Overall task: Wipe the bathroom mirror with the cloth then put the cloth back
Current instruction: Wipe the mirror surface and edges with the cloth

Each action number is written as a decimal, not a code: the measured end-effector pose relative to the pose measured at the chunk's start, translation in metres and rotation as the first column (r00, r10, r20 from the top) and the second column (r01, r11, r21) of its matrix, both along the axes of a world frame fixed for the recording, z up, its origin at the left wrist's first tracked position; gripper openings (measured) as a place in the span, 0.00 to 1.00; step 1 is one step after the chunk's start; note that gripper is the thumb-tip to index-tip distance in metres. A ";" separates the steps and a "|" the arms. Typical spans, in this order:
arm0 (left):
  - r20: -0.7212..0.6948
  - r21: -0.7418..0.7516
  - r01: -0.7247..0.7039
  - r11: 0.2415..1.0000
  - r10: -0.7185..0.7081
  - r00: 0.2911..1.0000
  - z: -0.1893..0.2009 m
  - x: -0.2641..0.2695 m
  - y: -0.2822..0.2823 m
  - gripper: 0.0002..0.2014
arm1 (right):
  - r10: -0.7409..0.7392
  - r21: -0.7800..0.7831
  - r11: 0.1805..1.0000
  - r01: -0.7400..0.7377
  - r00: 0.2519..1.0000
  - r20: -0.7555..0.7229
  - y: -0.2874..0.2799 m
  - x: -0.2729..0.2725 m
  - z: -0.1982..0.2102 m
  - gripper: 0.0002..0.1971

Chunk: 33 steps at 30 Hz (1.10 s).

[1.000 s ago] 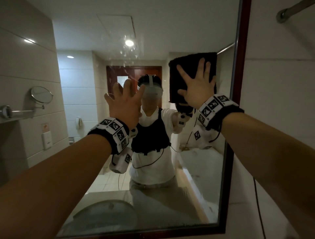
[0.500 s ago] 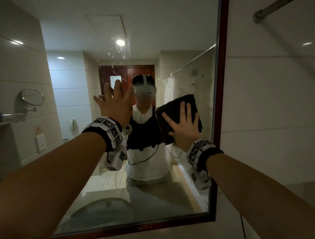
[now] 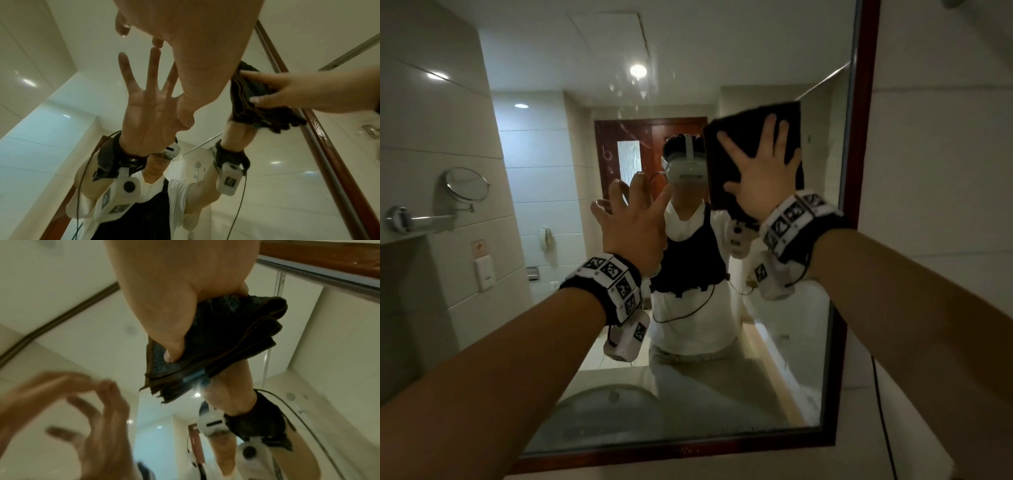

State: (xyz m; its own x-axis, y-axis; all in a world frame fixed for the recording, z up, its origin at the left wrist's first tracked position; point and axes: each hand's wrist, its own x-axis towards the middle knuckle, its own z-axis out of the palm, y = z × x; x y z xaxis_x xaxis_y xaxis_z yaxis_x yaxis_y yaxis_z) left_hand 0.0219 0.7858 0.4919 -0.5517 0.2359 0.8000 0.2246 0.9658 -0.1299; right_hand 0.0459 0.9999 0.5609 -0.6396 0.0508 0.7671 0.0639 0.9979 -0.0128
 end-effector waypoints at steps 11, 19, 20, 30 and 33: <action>-0.028 0.030 0.003 1.000 -0.002 1.000 -0.004 -0.003 0.002 0.51 | -0.011 0.056 0.998 0.012 1.000 -0.012 -0.002 -0.004 -0.048 0.46; -0.007 0.043 0.006 0.999 -0.005 1.000 -0.004 0.003 0.002 0.51 | -0.054 0.167 0.984 0.057 0.998 -0.018 0.008 0.005 -0.164 0.49; -0.004 0.041 0.001 0.999 -0.001 1.000 -0.003 0.004 0.002 0.52 | -0.045 0.169 0.985 0.046 0.999 -0.013 0.011 0.007 -0.173 0.48; -0.024 0.036 -0.022 0.999 0.022 0.999 -0.005 -0.002 0.002 0.51 | -0.039 0.091 0.995 0.043 0.998 -0.051 0.025 0.003 -0.131 0.49; -0.026 0.037 -0.019 0.999 0.020 0.999 -0.005 -0.004 0.002 0.50 | -0.023 -0.048 0.999 0.021 0.999 -0.040 0.026 0.003 -0.077 0.46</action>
State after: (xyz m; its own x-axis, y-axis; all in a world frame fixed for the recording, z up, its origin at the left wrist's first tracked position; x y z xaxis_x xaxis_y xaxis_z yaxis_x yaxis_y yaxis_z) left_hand 0.0183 0.7880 0.4866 -0.5347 0.1952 0.8222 0.2023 0.9742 -0.0998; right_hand 0.0487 1.0260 0.4838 -0.6065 0.1014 0.7886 0.0848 0.9944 -0.0627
